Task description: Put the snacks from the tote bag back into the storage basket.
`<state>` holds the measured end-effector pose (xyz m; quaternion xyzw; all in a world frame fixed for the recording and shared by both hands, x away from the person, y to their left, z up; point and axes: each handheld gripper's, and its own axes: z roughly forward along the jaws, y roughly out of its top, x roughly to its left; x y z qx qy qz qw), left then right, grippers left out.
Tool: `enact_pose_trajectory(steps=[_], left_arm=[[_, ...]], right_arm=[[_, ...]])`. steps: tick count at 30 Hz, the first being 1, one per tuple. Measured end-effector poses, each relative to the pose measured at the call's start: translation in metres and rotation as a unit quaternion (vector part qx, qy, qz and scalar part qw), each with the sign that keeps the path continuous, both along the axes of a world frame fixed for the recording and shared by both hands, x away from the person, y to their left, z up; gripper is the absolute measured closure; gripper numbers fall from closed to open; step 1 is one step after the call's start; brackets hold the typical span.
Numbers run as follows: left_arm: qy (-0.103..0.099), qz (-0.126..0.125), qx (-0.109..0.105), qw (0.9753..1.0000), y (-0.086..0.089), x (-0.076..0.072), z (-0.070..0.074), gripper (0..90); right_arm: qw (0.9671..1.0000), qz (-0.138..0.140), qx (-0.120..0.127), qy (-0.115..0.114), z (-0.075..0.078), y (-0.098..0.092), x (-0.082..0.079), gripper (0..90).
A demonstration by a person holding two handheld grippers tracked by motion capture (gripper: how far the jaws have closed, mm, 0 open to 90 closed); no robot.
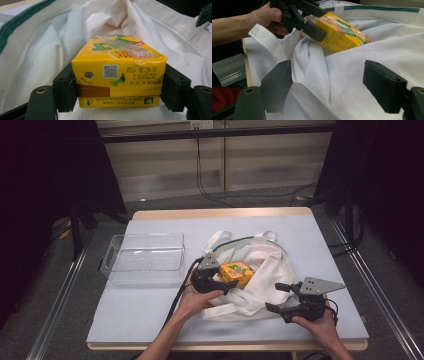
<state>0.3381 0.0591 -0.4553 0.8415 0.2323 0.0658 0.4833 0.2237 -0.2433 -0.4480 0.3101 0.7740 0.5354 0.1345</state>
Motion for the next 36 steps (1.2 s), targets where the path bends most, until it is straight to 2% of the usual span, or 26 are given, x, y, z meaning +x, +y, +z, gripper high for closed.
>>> enact_pose_trajectory(steps=[2, 6, 10, 11, 16, 18, 21, 29, 33, 36], left_arm=[[0.003, 0.001, 0.0, 1.0, 0.001, 0.0, 0.001, 27.4], [0.012, 0.002, -0.015, 0.9998, 0.003, 0.001, 0.004, 27.4], [0.019, 0.005, -0.018, 0.9997, 0.008, 0.003, 0.01, 27.4], [0.022, 0.003, -0.025, 0.9994, 0.009, 0.004, 0.012, 27.4], [0.016, -0.004, -0.024, 0.9996, 0.012, 0.001, 0.021, 27.4], [0.015, -0.007, -0.016, 0.9997, 0.013, 0.001, 0.024, 27.4], [0.019, -0.007, -0.023, 0.9995, 0.016, 0.001, 0.028, 27.4], [0.029, 0.001, -0.029, 0.9991, 0.026, 0.004, 0.044, 27.4], [0.027, 0.004, -0.018, 0.9995, 0.032, 0.001, 0.05, 27.4], [0.029, 0.007, -0.028, 0.9992, 0.038, 0.0, 0.052, 27.4]], right_arm=[[1.0, -0.002, 0.0, 0.002, 0.0, 0.0, 0.0, 20.7], [0.9999, -0.013, 0.002, -0.002, 0.001, -0.001, -0.001, 17.9], [0.9998, -0.017, 0.005, -0.004, 0.001, -0.002, 0.0, 17.7], [0.9998, -0.017, 0.006, -0.007, 0.001, -0.002, 0.0, 17.7], [0.9998, -0.015, 0.006, -0.007, 0.001, -0.002, -0.001, 17.7], [0.9998, -0.019, 0.008, -0.006, 0.001, -0.002, -0.001, 17.7], [0.9997, -0.022, 0.01, -0.01, 0.003, -0.002, -0.002, 17.8], [0.9996, -0.026, 0.01, -0.008, 0.002, -0.002, 0.0, 17.7], [0.9996, -0.026, 0.012, -0.008, 0.002, -0.002, -0.001, 17.8], [0.9996, -0.026, 0.011, -0.01, 0.002, -0.001, -0.001, 18.0]])
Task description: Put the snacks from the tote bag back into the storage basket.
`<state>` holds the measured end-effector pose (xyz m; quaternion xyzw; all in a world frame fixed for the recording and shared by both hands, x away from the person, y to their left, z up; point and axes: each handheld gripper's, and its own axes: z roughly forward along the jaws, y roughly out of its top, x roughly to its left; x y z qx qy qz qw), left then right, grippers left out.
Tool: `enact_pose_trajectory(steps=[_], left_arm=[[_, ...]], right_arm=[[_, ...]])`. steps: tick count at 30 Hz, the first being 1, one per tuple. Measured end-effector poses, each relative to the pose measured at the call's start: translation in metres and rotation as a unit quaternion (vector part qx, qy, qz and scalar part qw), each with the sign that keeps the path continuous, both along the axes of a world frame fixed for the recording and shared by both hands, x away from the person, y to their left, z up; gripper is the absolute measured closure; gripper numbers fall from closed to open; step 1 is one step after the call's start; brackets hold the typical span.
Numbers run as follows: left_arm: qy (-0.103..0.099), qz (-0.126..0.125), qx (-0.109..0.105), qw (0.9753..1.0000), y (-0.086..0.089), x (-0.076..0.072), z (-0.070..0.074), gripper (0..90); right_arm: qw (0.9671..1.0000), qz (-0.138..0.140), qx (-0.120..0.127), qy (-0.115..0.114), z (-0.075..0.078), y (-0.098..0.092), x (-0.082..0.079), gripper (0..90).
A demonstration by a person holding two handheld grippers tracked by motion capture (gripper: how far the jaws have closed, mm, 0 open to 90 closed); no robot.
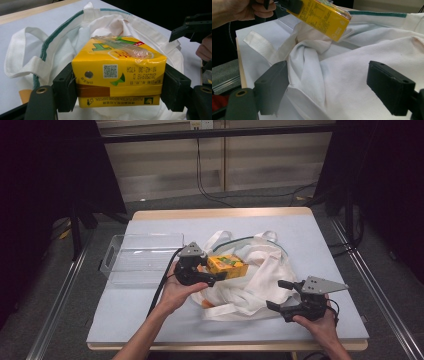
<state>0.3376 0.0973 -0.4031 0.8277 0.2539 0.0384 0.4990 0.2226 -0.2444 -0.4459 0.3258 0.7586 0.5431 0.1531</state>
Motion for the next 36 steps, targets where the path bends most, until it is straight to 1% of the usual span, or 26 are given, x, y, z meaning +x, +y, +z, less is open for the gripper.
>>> enact_pose_trajectory(steps=[2, 5, 6, 7, 8, 12, 13, 16, 17, 18, 20, 21, 23, 25, 29, 31, 32, 33, 35, 36], left_arm=[[0.002, 0.0, -0.008, 1.0, 0.003, -0.001, 0.0, 27.4], [-0.001, 0.0, 0.002, 1.0, 0.006, -0.001, 0.0, 27.4], [0.001, -0.001, -0.004, 1.0, 0.007, -0.001, 0.001, 27.4], [0.001, 0.0, 0.001, 1.0, 0.009, -0.001, 0.002, 27.4], [0.0, 0.001, -0.003, 1.0, 0.011, -0.001, 0.002, 27.4], [0.001, 0.004, -0.005, 1.0, 0.018, 0.001, 0.004, 27.4], [0.003, 0.006, -0.008, 0.9999, 0.019, 0.001, 0.004, 27.4], [0.004, 0.003, -0.007, 1.0, 0.02, 0.001, 0.006, 27.4], [0.002, -0.002, -0.008, 1.0, 0.02, 0.0, 0.007, 27.4], [0.002, -0.002, -0.005, 1.0, 0.02, -0.001, 0.008, 27.4], [0.002, -0.003, -0.008, 1.0, 0.022, -0.001, 0.01, 27.4], [0.001, -0.005, -0.011, 0.9999, 0.022, -0.001, 0.01, 27.4], [0.003, -0.006, -0.01, 0.9999, 0.024, 0.0, 0.012, 27.4], [0.004, -0.002, -0.013, 0.9999, 0.027, 0.001, 0.014, 27.4], [0.002, -0.003, -0.005, 1.0, 0.03, 0.001, 0.016, 27.4], [0.0, -0.003, -0.007, 1.0, 0.032, 0.001, 0.019, 27.4], [-0.001, -0.003, -0.011, 0.9999, 0.033, 0.001, 0.02, 27.4], [-0.004, -0.002, -0.007, 1.0, 0.034, 0.001, 0.023, 27.4], [-0.008, 0.0, -0.009, 0.9999, 0.039, 0.002, 0.025, 27.4], [-0.004, 0.005, -0.013, 0.9999, 0.041, 0.003, 0.024, 27.4]], right_arm=[[1.0, 0.002, 0.0, 0.003, 0.0, 0.001, 0.0, 17.9], [1.0, 0.002, -0.001, 0.003, -0.001, 0.002, 0.001, 17.9], [1.0, 0.006, 0.0, 0.002, 0.0, 0.002, 0.001, 17.8], [1.0, 0.006, -0.001, 0.002, 0.0, 0.002, 0.0, 17.7], [1.0, 0.007, -0.003, 0.002, -0.001, 0.002, 0.0, 17.5], [1.0, 0.008, -0.003, 0.003, -0.001, 0.003, 0.0, 17.2], [1.0, 0.008, -0.002, 0.003, 0.0, 0.003, -0.001, 17.2], [1.0, 0.007, -0.001, -0.001, 0.0, 0.002, -0.003, 17.2], [1.0, 0.005, -0.001, -0.002, 0.0, 0.001, -0.003, 17.2], [1.0, 0.005, 0.001, -0.004, 0.0, 0.001, -0.002, 17.2], [1.0, 0.005, 0.001, -0.006, 0.001, 0.0, -0.002, 17.2], [1.0, 0.003, 0.002, -0.004, 0.001, 0.0, -0.002, 17.2], [1.0, 0.004, 0.001, -0.003, 0.0, 0.0, -0.002, 17.2], [1.0, 0.004, 0.0, -0.003, 0.0, 0.0, -0.002, 17.2], [1.0, 0.006, -0.002, -0.004, 0.0, 0.0, -0.003, 17.2], [1.0, 0.005, 0.0, -0.004, 0.0, 0.0, -0.003, 17.2], [1.0, 0.003, 0.0, -0.005, 0.0, 0.0, -0.003, 17.2], [1.0, 0.003, 0.0, -0.005, 0.0, -0.001, -0.003, 17.3], [1.0, 0.002, 0.0, -0.005, 0.001, -0.001, -0.004, 17.3], [1.0, 0.003, -0.001, -0.005, 0.001, -0.002, -0.004, 17.4]])
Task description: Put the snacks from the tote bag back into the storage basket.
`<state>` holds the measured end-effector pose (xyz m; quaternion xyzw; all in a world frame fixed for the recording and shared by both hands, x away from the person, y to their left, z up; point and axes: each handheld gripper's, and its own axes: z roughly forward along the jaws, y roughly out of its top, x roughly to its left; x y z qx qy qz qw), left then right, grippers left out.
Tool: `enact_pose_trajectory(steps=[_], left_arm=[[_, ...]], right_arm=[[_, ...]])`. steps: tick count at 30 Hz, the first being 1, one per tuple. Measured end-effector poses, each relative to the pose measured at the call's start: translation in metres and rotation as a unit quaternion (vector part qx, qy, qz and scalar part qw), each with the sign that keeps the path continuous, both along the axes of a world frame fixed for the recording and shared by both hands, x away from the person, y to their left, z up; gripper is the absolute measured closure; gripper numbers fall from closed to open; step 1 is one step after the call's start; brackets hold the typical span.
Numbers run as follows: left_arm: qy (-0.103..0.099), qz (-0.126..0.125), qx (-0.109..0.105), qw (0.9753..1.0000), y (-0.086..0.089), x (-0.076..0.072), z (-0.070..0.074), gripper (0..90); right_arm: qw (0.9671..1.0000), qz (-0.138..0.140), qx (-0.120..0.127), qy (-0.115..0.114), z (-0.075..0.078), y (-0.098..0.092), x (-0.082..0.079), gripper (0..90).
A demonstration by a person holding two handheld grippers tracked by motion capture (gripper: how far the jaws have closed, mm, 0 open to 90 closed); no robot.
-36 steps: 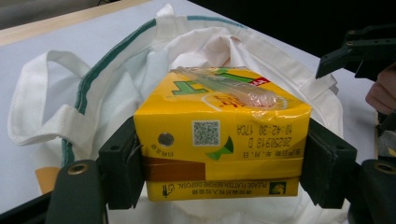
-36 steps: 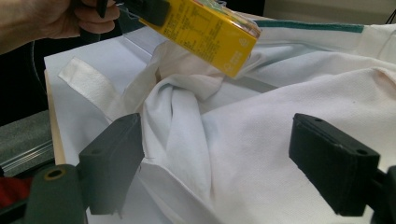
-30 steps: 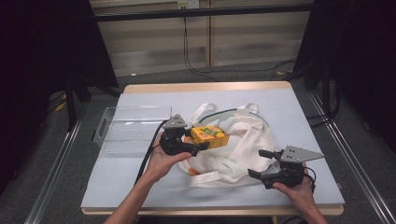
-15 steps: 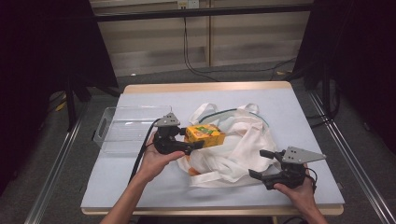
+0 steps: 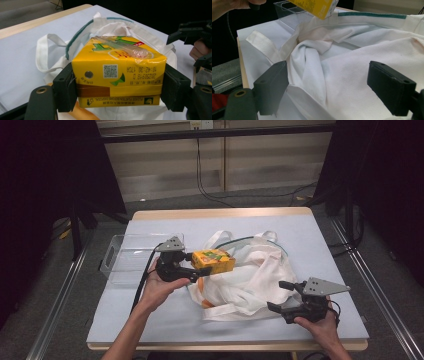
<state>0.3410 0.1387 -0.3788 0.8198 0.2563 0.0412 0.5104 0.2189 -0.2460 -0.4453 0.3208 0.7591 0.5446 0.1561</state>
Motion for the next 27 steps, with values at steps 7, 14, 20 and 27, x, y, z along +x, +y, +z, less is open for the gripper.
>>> enact_pose_trajectory(steps=[7, 14, 20, 27], left_arm=[[-0.001, 0.005, -0.009, 0.9999, 0.019, 0.004, 0.011, 27.5], [-0.009, 0.015, -0.026, 0.9995, 0.033, 0.005, 0.02, 27.5], [-0.017, 0.028, -0.024, 0.9992, 0.042, 0.005, 0.025, 27.5], [-0.019, 0.05, -0.021, 0.9984, 0.055, 0.007, 0.03, 27.5]], right_arm=[[1.0, -0.001, -0.002, -0.002, 0.0, 0.0, 0.0, 17.4], [1.0, -0.003, -0.002, -0.001, 0.0, 0.0, 0.0, 17.4], [1.0, -0.004, -0.001, -0.004, 0.0, 0.0, 0.0, 17.1], [1.0, -0.007, -0.001, -0.003, -0.001, 0.0, 0.0, 16.7]])
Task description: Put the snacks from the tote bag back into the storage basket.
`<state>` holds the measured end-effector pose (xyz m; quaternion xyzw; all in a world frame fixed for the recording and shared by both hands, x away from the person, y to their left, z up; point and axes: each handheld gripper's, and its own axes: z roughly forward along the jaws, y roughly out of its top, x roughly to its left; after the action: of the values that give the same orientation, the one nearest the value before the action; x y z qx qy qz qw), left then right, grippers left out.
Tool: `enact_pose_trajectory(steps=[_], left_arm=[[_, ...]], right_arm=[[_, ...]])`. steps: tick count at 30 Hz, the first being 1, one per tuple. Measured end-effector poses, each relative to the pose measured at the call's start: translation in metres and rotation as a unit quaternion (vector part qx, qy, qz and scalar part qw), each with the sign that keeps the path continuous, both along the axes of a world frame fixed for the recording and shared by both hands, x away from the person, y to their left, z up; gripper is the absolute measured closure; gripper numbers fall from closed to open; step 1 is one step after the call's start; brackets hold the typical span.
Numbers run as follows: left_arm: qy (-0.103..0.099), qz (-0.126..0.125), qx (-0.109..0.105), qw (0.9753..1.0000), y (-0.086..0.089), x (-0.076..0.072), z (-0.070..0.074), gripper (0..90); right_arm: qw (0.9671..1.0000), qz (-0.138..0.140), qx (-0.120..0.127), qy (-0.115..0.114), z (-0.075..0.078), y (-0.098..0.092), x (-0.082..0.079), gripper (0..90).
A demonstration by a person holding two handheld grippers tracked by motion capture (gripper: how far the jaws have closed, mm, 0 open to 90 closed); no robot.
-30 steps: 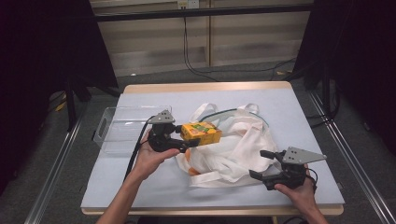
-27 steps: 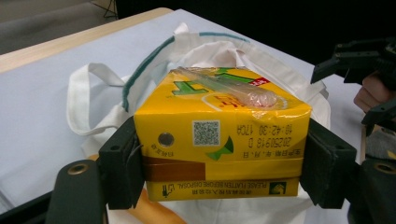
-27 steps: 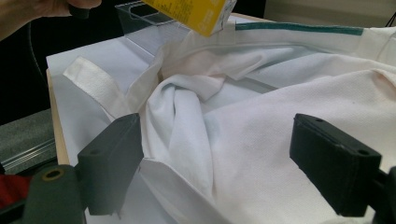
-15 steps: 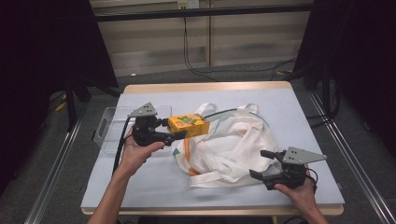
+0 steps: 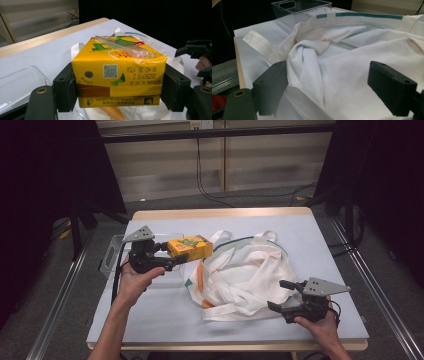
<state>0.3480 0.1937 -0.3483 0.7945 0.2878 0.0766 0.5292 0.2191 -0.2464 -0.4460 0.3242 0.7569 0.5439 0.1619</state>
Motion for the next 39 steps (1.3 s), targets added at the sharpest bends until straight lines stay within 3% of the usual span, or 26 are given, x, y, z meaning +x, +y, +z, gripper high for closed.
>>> enact_pose_trajectory(steps=[5, 7, 15, 24, 27, 33, 37, 39], left_arm=[[-0.008, 0.016, 0.003, 0.9998, 0.008, 0.0, 0.005, 27.5], [-0.008, 0.032, 0.012, 0.9994, 0.014, 0.0, 0.007, 27.5], [-0.011, 0.048, 0.017, 0.9986, 0.026, 0.0, 0.014, 27.6], [0.009, 0.08, 0.034, 0.9962, 0.036, 0.001, 0.018, 27.6], [0.015, 0.087, 0.031, 0.9956, 0.038, 0.003, 0.018, 27.5], [0.039, 0.111, 0.036, 0.9924, 0.049, 0.007, 0.027, 27.4], [0.05, 0.119, 0.056, 0.9901, 0.054, 0.011, 0.03, 27.4], [0.056, 0.125, 0.054, 0.9891, 0.057, 0.014, 0.03, 27.4]], right_arm=[[1.0, -0.001, -0.002, -0.001, 0.0, 0.0, 0.0, 16.7], [1.0, -0.003, -0.006, -0.003, 0.0, 0.0, 0.0, 16.7], [1.0, -0.002, -0.004, -0.001, 0.0, 0.0, 0.0, 16.7], [1.0, -0.002, -0.005, -0.003, 0.001, 0.0, 0.0, 16.7], [1.0, -0.001, -0.004, 0.0, 0.0, 0.001, 0.001, 16.7], [1.0, -0.001, -0.003, 0.002, 0.0, 0.002, 0.001, 16.8], [1.0, 0.0, -0.005, 0.001, 0.0, 0.002, 0.002, 16.7], [1.0, -0.002, -0.005, 0.0, 0.001, 0.003, 0.002, 16.7]])
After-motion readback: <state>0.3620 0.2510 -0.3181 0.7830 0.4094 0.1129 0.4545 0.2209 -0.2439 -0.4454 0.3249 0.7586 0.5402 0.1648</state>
